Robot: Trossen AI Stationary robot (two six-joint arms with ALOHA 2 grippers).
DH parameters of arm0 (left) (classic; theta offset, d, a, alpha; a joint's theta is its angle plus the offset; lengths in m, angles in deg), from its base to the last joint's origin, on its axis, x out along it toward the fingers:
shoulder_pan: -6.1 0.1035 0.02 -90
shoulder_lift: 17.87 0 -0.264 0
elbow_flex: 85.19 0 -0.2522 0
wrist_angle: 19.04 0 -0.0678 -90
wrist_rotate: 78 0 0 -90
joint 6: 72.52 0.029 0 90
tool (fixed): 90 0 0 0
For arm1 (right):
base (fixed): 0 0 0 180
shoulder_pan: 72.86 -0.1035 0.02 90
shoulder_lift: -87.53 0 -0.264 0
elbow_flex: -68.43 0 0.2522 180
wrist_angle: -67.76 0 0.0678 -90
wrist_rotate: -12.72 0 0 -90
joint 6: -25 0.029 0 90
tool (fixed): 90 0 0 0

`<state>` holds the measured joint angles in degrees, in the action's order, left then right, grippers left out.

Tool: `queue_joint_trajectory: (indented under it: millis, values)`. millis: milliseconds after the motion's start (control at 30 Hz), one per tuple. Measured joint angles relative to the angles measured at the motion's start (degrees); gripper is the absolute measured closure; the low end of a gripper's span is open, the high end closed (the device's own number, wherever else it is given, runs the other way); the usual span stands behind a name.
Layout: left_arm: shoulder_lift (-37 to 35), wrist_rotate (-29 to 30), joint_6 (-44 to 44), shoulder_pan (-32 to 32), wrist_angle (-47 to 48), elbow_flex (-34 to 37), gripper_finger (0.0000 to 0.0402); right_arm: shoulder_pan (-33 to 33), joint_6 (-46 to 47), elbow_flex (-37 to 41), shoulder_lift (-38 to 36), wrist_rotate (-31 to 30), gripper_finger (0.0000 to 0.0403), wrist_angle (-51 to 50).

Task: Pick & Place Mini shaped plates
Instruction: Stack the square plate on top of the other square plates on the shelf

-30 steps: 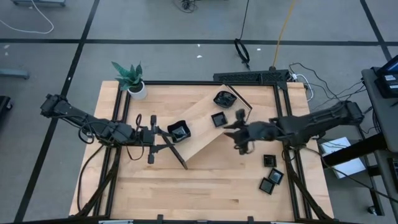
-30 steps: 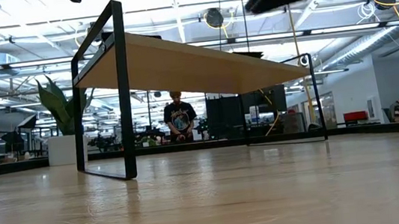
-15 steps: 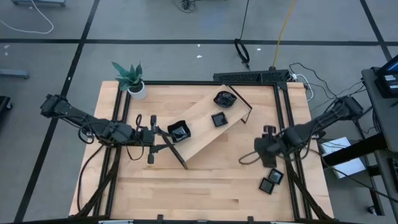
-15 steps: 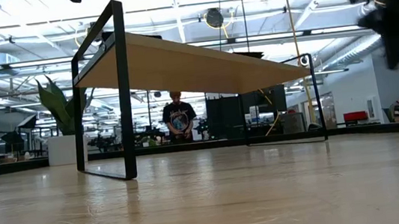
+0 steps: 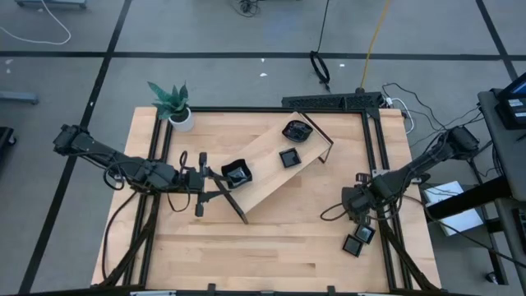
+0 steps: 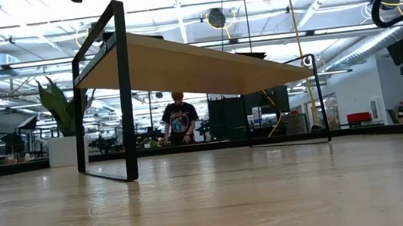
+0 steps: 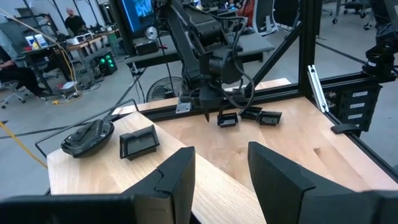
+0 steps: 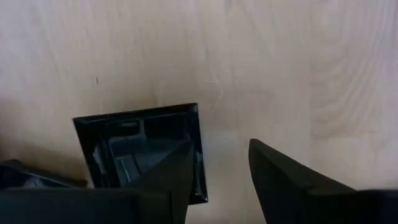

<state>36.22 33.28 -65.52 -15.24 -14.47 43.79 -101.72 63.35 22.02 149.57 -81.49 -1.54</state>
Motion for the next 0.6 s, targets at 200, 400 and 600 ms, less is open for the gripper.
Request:
queue_joint_trajectory:
  millis: [200,400,600]
  values:
    - [0.0,0.0,0.0,0.0,0.0,0.0,0.0250,0.0,-0.8,0.6,0.0,1.6,0.0273,0.5]
    - [0.0,0.0,0.0,0.0,0.0,0.0,0.0250,0.0,-2.8,0.7,0.0,2.7,0.0303,1.3]
    - [0.0,0.0,0.0,0.0,0.0,0.0,0.0250,0.0,-3.5,0.7,0.0,2.6,0.0353,1.3]
